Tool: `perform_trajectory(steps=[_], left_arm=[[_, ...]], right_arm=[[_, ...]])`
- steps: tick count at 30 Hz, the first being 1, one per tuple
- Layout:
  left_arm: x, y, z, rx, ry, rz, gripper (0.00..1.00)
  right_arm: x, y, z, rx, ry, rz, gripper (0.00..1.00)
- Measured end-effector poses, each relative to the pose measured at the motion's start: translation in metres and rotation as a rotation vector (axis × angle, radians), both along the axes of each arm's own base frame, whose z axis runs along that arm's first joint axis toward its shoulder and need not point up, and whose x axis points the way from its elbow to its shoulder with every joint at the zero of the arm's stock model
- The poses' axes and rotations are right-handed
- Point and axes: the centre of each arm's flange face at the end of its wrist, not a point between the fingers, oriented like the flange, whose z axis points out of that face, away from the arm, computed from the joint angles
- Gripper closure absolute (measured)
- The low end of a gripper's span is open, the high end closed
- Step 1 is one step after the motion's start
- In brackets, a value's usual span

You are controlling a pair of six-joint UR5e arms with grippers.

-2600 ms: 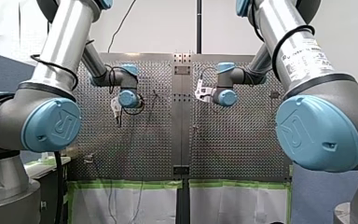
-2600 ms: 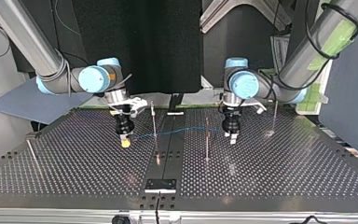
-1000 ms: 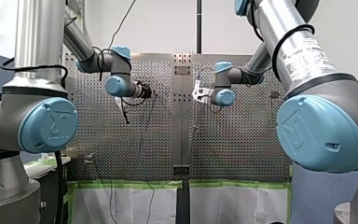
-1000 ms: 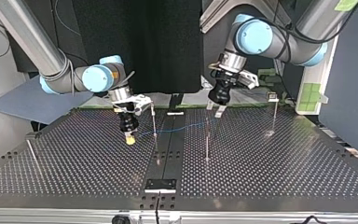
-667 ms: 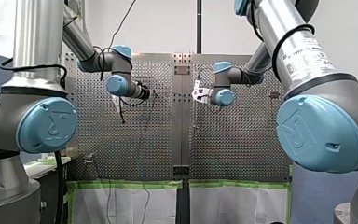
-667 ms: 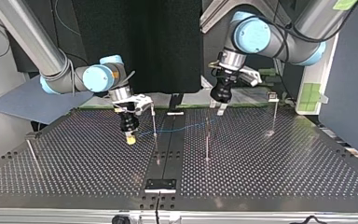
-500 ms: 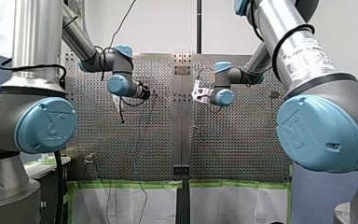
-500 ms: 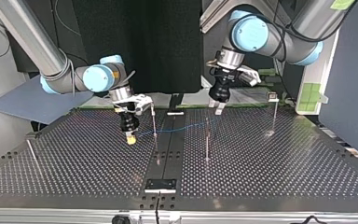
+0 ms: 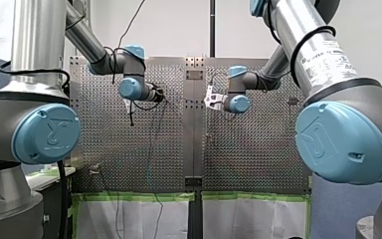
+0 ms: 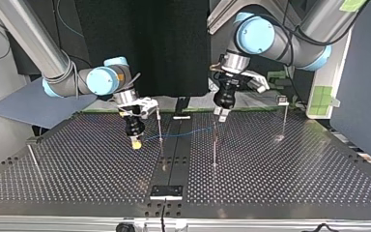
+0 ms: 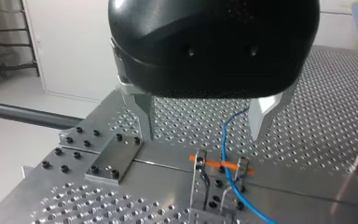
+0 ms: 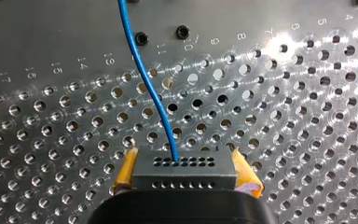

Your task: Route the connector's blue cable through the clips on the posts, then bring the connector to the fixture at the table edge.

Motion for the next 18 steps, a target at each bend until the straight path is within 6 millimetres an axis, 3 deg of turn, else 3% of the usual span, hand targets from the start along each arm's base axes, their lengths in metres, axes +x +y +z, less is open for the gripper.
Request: perform_trajectory(steps=[18], left_arm=[[0.009, -0.001, -0.014, 0.096, 0.028, 0.044, 0.0]], right_arm=[[0.001, 0.001, 0.0, -0.002, -0.001, 0.002, 1.0]])
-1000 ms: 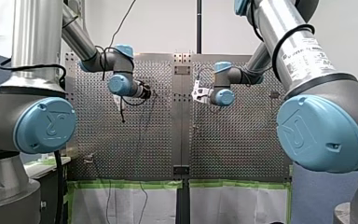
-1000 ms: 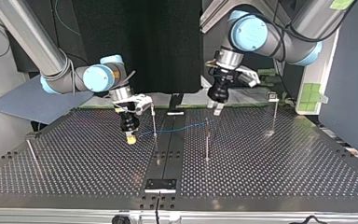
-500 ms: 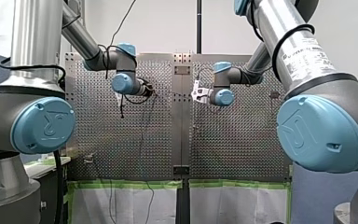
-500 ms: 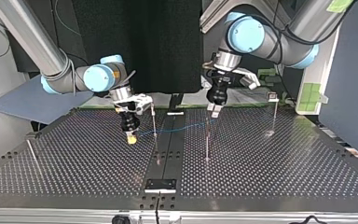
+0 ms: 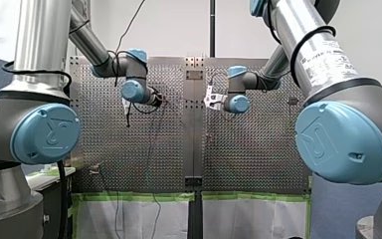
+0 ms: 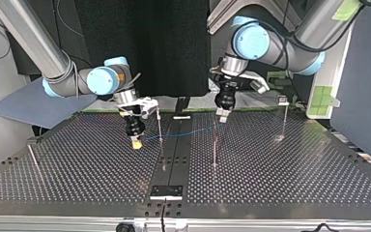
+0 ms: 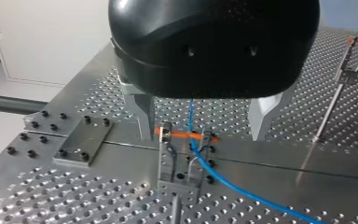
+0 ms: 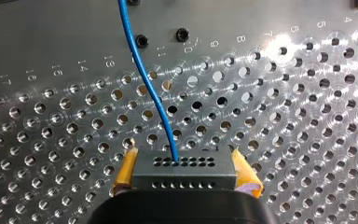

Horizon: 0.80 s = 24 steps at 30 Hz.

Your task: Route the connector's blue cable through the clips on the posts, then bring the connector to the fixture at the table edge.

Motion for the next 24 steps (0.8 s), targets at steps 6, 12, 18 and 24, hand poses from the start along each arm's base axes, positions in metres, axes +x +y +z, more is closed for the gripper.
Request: perform_trajectory(steps=[6, 12, 18, 24], left_arm=[[-0.0009, -0.0022, -0.0021, 0.005, 0.005, -0.005, 0.0], [-0.0027, -0.004, -0.0027, 0.007, 0.01, -0.009, 0.0], [-0.0032, -0.0044, -0.003, 0.007, 0.011, -0.009, 0.0], [-0.0037, -0.0044, -0.0033, 0.009, 0.013, -0.005, 0.0]], right_arm=[[0.0001, 0.0001, 0.0, 0.0, 0.0, 0.0, 1.0], [0.0002, 0.0006, -0.0007, 0.004, 0.002, 0.001, 1.0], [0.0009, 0.0015, -0.0011, 0.006, 0.003, 0.003, 1.0], [0.0016, 0.0028, -0.0017, 0.011, 0.006, 0.005, 1.0]])
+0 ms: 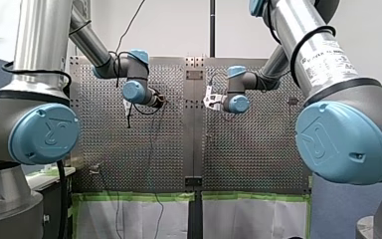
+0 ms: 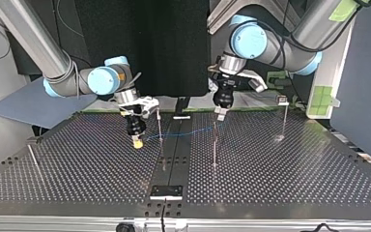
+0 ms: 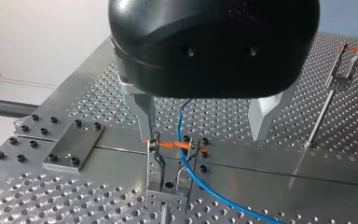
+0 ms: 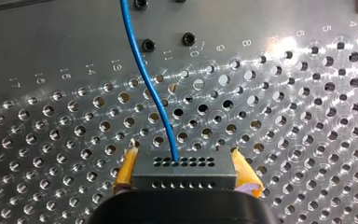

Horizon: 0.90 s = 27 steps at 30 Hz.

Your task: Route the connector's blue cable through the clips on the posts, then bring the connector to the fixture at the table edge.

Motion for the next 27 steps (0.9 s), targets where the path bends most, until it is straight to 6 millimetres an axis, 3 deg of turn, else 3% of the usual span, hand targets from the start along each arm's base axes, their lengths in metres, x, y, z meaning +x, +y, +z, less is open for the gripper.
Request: perform_trajectory(steps=[16, 27], left_arm=[[0.001, -0.006, 0.004, -0.044, -0.019, -0.033, 0.0], [-0.003, -0.034, 0.017, -0.079, -0.034, -0.086, 0.0]], right_arm=[[0.0, 0.003, -0.003, 0.021, 0.012, 0.002, 1.0], [0.0, 0.003, -0.003, 0.023, 0.013, 0.002, 1.0]])
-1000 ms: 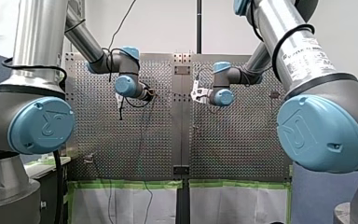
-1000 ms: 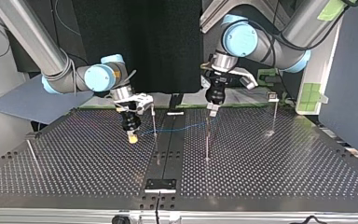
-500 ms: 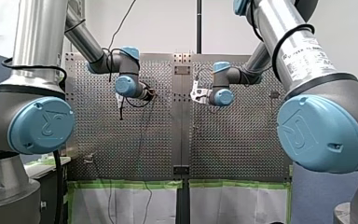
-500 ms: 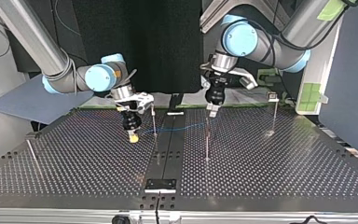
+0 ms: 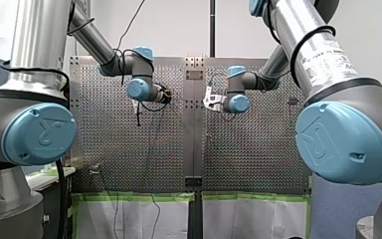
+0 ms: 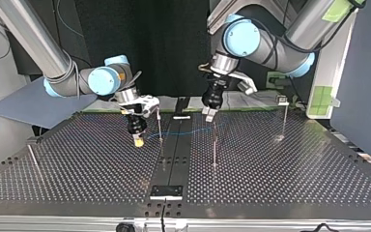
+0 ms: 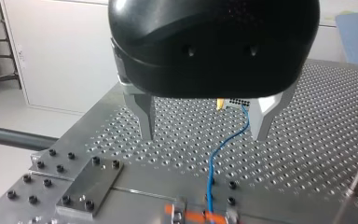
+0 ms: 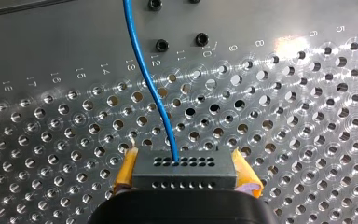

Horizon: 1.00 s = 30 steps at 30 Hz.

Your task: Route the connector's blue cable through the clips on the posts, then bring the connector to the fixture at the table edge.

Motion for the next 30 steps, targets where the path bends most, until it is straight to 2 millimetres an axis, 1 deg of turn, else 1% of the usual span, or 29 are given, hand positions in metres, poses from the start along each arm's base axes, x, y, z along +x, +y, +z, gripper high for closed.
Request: perform_trajectory(steps=[10, 17, 23, 26, 30], left_arm=[[0.003, -0.035, -0.004, 0.059, 0.002, 0.001, 0.0], [0.007, -0.069, -0.008, 0.106, -0.038, 0.003, 0.0], [0.01, -0.094, -0.013, 0.143, -0.065, 0.011, 0.0], [0.013, -0.097, -0.022, 0.165, -0.06, 0.03, 0.0], [0.021, -0.094, -0.042, 0.202, -0.033, 0.071, 0.0]], right_arm=[[0.0, 0.001, -0.001, 0.006, 0.004, 0.001, 1.0], [0.0, 0.001, -0.001, 0.006, 0.003, 0.001, 1.0], [0.0, 0.001, -0.001, 0.005, 0.003, 0.001, 1.0], [0.001, 0.001, 0.0, 0.004, 0.002, 0.001, 1.0], [0.0, 0.001, -0.001, 0.004, 0.002, 0.001, 1.0]])
